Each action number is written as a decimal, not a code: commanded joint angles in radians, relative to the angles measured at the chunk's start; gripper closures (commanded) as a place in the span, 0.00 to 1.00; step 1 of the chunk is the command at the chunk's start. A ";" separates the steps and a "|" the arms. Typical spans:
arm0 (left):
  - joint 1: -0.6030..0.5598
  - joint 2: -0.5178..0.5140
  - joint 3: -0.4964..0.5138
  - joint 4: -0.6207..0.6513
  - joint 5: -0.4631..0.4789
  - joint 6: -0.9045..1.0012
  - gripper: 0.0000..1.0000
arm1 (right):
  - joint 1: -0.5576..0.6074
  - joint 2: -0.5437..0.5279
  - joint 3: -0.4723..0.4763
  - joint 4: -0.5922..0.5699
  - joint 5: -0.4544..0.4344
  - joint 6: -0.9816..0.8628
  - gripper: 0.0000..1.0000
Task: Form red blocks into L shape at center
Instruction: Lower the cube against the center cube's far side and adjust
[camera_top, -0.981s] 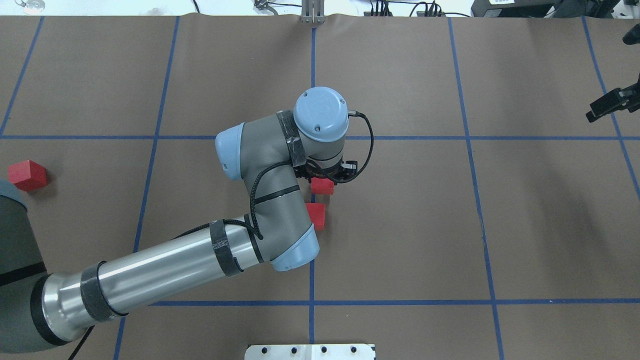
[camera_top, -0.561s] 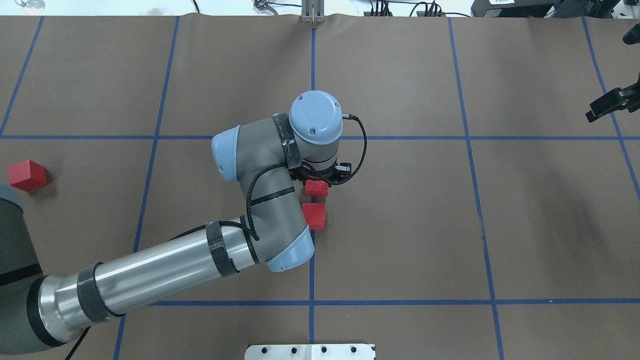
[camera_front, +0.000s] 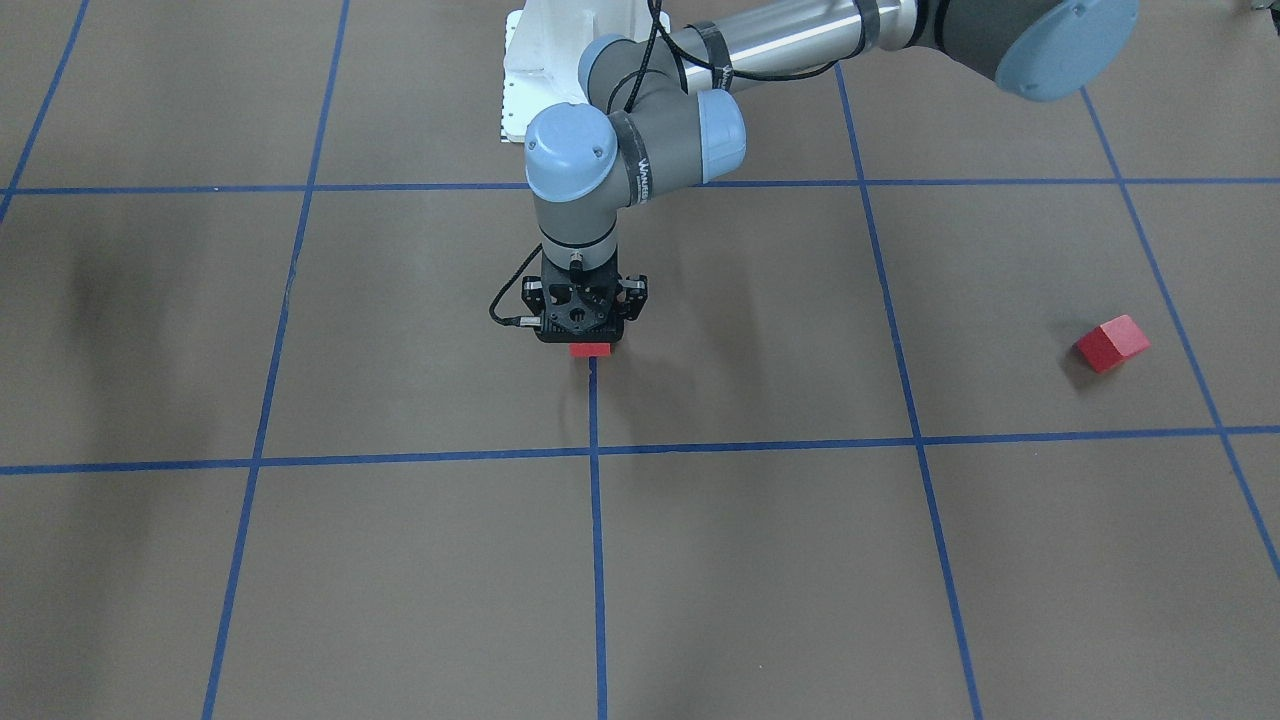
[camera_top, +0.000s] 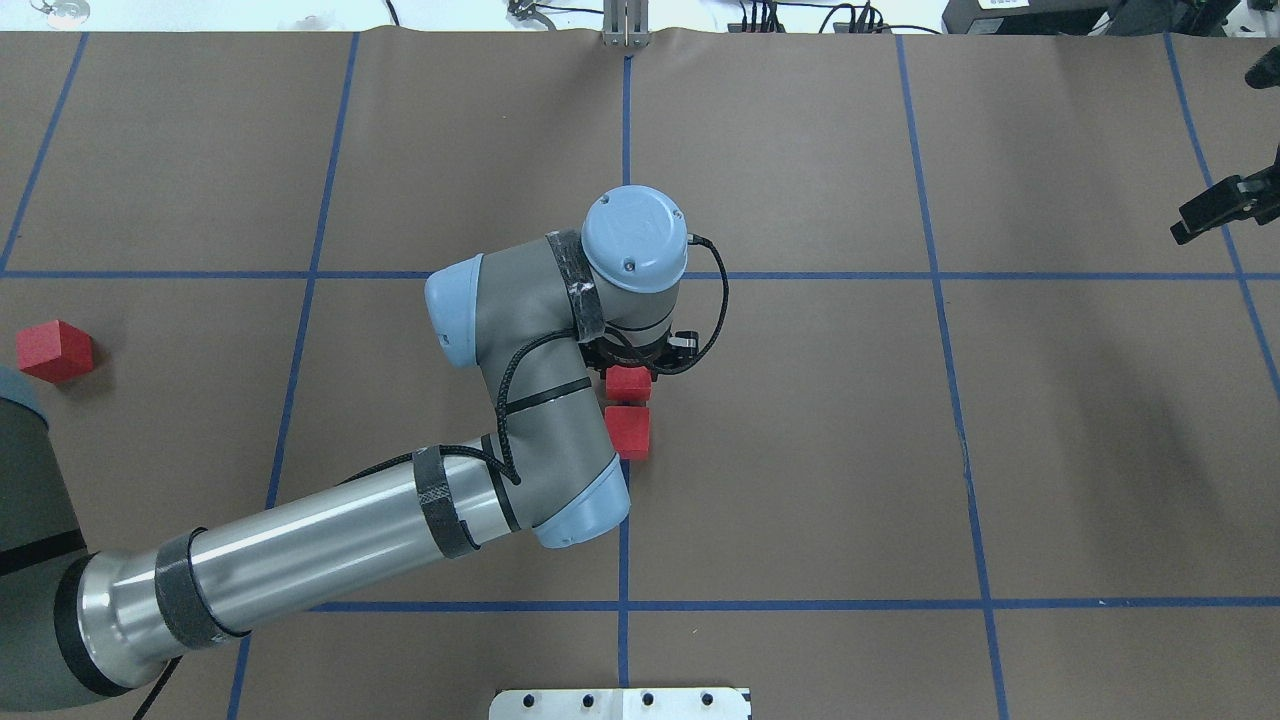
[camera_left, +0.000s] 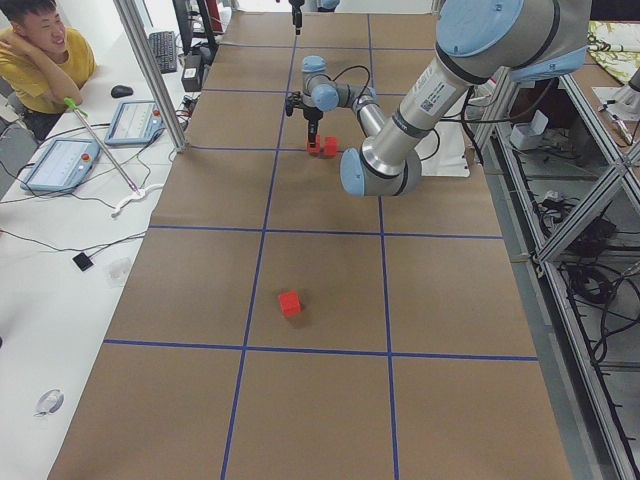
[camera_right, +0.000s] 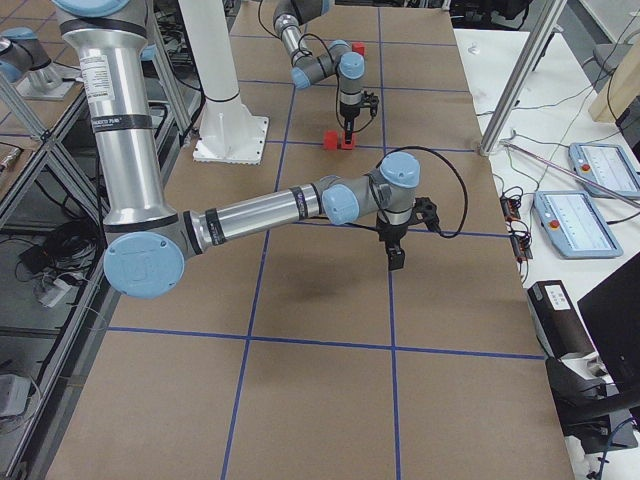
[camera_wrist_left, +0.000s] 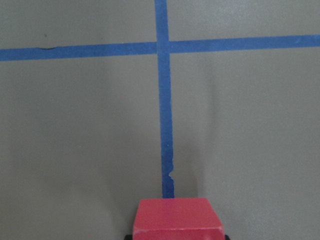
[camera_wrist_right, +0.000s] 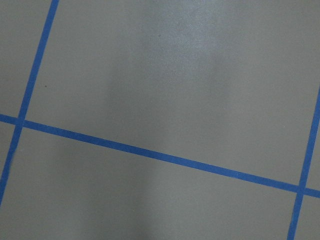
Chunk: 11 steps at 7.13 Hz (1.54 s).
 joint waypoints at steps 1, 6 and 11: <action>0.002 -0.001 -0.001 0.012 -0.004 0.007 1.00 | 0.001 0.000 0.000 0.000 0.000 0.001 0.00; 0.003 0.000 -0.001 0.012 -0.038 0.012 1.00 | 0.001 0.000 0.000 0.000 0.000 0.001 0.00; 0.006 0.002 0.000 0.011 -0.041 0.012 1.00 | 0.001 0.000 0.000 0.000 0.000 0.001 0.00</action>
